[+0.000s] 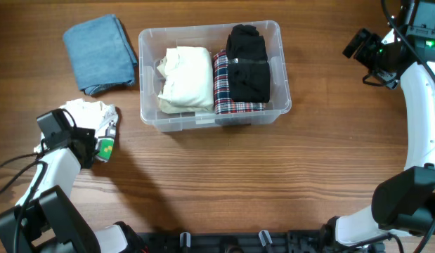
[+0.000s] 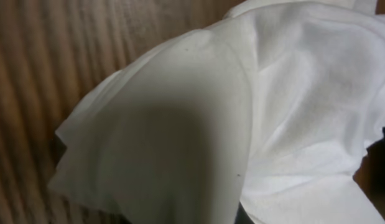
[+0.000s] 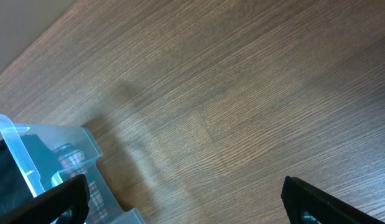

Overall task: Pack container
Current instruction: 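Lift the white T-shirt with the left gripper toward the bin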

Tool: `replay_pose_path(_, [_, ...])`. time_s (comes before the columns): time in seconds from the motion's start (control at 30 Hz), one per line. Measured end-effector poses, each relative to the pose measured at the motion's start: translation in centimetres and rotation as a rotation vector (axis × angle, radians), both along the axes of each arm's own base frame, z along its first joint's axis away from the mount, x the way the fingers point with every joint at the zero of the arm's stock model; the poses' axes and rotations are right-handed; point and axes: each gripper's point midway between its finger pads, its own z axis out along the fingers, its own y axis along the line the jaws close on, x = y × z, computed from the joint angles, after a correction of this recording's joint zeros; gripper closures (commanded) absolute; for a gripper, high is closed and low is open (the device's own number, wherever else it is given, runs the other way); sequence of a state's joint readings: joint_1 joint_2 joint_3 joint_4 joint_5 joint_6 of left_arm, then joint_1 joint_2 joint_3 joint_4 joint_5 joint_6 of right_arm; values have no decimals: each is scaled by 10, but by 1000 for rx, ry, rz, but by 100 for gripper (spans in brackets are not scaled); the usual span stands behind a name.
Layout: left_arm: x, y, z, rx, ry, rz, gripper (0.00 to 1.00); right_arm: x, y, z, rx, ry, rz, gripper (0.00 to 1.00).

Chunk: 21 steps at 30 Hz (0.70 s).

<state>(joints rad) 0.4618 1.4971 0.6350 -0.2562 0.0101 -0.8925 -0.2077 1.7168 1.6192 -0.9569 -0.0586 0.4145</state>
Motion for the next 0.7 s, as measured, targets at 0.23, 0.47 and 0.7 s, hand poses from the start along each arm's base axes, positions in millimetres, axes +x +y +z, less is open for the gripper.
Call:
replay_pose_path(0.23, [3, -22, 31, -13, -59, -203, 96, 0, 0, 0, 0, 0, 0, 0])
replay_pose_path(0.47, [23, -22, 160, 164, -351, -286, 96, 0, 0, 0, 0, 0, 0, 0])
replay_pose_path(0.7, [15, -44, 224, 155, -570, -250, 96, 0, 0, 0, 0, 0, 0, 0])
